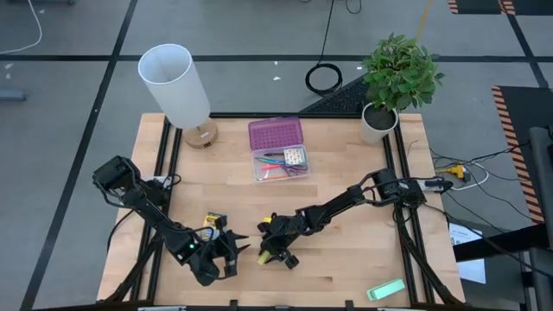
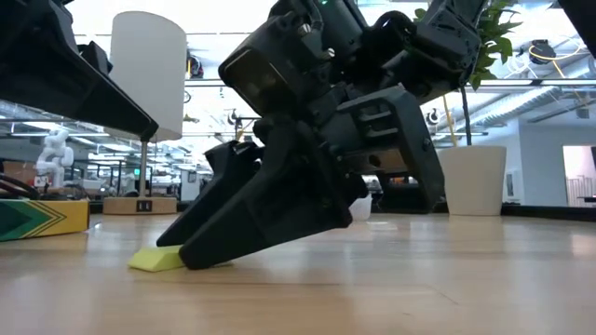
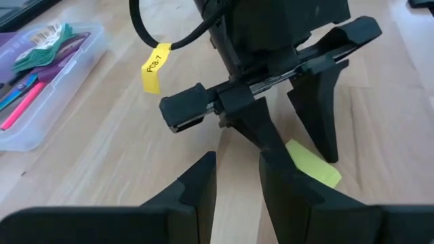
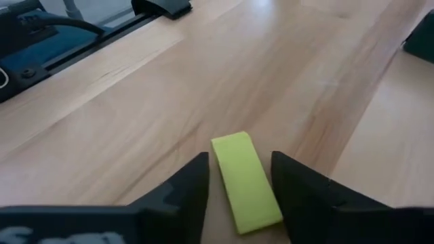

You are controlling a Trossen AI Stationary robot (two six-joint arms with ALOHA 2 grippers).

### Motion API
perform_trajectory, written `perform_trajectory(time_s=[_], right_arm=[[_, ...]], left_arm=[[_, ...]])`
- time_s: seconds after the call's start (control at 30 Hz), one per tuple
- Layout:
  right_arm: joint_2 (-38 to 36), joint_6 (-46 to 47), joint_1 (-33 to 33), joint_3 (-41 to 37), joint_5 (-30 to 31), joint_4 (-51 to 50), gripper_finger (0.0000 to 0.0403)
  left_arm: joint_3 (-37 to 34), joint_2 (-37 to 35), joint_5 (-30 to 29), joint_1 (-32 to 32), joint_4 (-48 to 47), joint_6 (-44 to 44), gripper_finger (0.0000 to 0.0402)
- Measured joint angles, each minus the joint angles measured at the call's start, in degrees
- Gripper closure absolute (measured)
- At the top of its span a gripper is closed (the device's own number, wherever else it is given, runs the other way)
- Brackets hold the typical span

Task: Pack school essentials
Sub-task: Put the yellow eraser into the purple supply box

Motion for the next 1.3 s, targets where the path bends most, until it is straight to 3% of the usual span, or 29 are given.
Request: perform_trajectory(time_s=[0.37, 0.73, 1.3], right_arm=[[0.1, -0.4, 0.0, 0.0, 0.0, -0.3, 0.0323], [-0.7, -0.2, 0.1, -0.2, 0.3, -0.9, 0.032], [-10.7, -0.2, 0.0, -0.2, 0.6, -15.3, 0.0319]], left_arm=[[0.0, 0.0, 0.1, 0.0, 0.0, 0.3, 0.0286], [0.0, 0.0, 0.1, 0.0, -0.1, 0.3, 0.0286], [0.0, 0.0, 0.1, 0.0, -0.3, -0.3, 0.0286]])
